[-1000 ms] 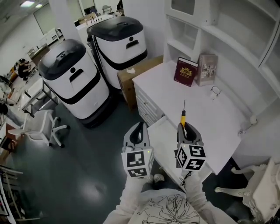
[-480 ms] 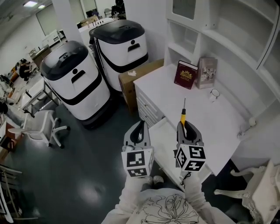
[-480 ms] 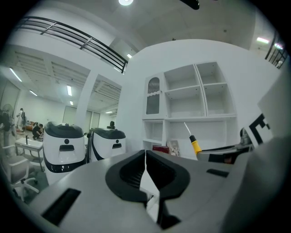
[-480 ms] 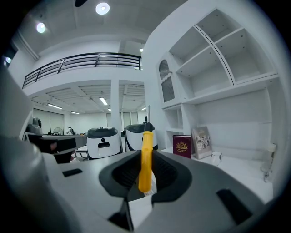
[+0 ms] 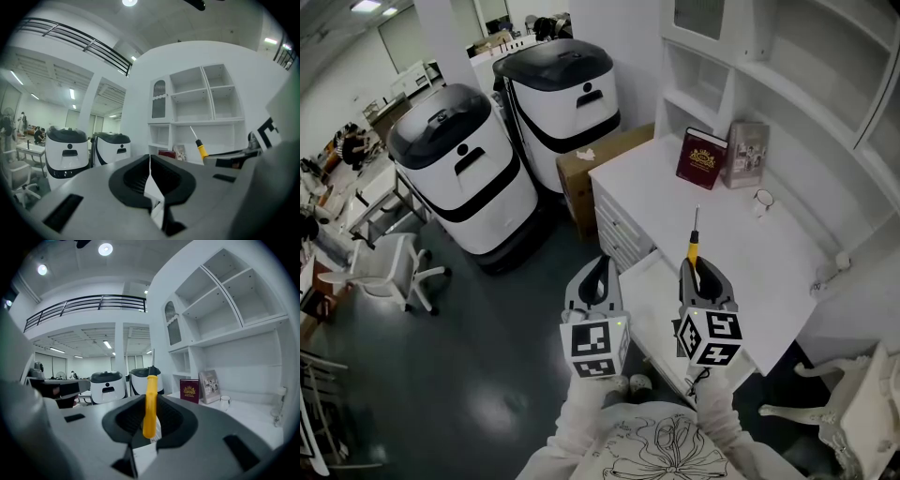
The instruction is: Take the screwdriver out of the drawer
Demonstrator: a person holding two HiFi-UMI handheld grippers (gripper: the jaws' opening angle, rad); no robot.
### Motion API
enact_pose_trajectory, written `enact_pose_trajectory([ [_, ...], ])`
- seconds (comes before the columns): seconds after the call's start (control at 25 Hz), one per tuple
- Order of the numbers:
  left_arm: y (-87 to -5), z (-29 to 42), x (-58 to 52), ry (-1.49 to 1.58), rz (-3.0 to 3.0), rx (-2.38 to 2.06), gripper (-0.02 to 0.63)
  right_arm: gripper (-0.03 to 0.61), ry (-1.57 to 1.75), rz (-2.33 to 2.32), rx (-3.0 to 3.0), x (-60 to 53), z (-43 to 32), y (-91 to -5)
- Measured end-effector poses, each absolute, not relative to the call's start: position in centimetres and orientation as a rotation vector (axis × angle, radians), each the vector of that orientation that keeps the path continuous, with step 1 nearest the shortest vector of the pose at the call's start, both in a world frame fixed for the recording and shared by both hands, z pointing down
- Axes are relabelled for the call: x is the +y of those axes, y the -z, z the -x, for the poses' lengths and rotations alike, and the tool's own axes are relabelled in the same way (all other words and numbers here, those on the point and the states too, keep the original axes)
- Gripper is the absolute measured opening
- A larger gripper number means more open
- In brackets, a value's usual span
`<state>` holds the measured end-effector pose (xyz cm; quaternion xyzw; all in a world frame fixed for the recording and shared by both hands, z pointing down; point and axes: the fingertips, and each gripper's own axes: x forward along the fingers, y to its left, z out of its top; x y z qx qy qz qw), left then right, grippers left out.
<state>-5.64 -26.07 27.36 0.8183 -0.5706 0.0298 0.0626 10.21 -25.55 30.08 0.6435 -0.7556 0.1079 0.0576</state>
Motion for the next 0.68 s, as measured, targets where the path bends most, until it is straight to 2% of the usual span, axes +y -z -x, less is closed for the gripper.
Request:
enact_pose_trajectory([
  [0.68,-28.2,5.7,-27.4,-0.099,-2.469,-1.716,0.011,0.069,-0.343,-1.938,-2.289,-26.7,-10.0,-30.7],
])
